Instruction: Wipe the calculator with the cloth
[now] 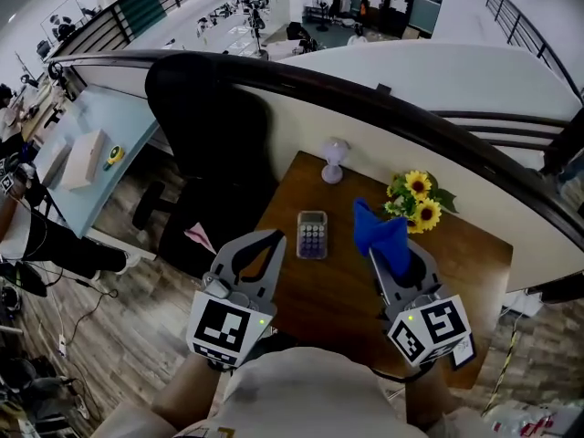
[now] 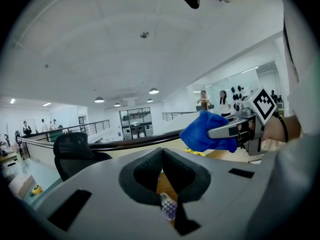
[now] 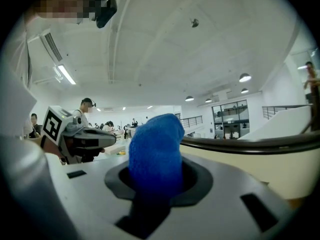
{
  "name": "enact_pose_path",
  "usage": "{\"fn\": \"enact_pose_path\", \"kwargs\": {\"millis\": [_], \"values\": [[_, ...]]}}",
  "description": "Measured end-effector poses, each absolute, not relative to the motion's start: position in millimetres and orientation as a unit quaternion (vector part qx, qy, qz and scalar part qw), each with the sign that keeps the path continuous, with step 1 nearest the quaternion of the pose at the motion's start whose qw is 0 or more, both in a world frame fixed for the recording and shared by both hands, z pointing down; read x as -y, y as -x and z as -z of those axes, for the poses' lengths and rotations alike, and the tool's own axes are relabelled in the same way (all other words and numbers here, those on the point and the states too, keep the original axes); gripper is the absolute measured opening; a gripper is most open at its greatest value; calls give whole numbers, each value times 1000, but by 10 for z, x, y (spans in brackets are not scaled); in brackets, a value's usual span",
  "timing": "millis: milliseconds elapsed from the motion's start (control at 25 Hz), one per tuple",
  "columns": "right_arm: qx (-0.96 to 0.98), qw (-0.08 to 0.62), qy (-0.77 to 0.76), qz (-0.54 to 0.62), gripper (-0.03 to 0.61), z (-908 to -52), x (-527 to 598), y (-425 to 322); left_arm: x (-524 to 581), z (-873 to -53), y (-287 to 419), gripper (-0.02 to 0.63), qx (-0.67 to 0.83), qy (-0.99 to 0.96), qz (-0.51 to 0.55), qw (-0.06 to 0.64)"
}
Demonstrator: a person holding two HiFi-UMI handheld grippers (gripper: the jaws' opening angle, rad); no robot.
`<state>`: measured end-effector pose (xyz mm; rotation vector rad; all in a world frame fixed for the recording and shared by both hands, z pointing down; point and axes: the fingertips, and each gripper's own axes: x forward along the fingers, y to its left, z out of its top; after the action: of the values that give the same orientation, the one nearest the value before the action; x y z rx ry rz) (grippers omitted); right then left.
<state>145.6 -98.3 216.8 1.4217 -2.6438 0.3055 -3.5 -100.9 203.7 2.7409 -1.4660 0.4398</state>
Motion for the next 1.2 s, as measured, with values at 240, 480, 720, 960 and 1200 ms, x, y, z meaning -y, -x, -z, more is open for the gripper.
{"fn": "enact_pose_path", "kwargs": {"millis": [240,480,720,960,1200], "values": [[867,79,-478,-115,123,-2310,1103,-1349,1177,-2164,128,6,453,-880,-143,14],[861,99,-481,-135,123,-2578,1323,-1274,1376,-2446,177,6,440,-883,-157,41],[855,129,-476,-164,123,-3025,1644,-1173,1593,-2830,161,6,426,-885,-171,73],[846,156,-472,-191,123,-3522,1931,-1049,1777,-3367,148,6,409,-884,-201,103],[840,193,-460,-213,123,-4171,2151,-914,1927,-4012,143,6,390,-880,-232,139]]}}
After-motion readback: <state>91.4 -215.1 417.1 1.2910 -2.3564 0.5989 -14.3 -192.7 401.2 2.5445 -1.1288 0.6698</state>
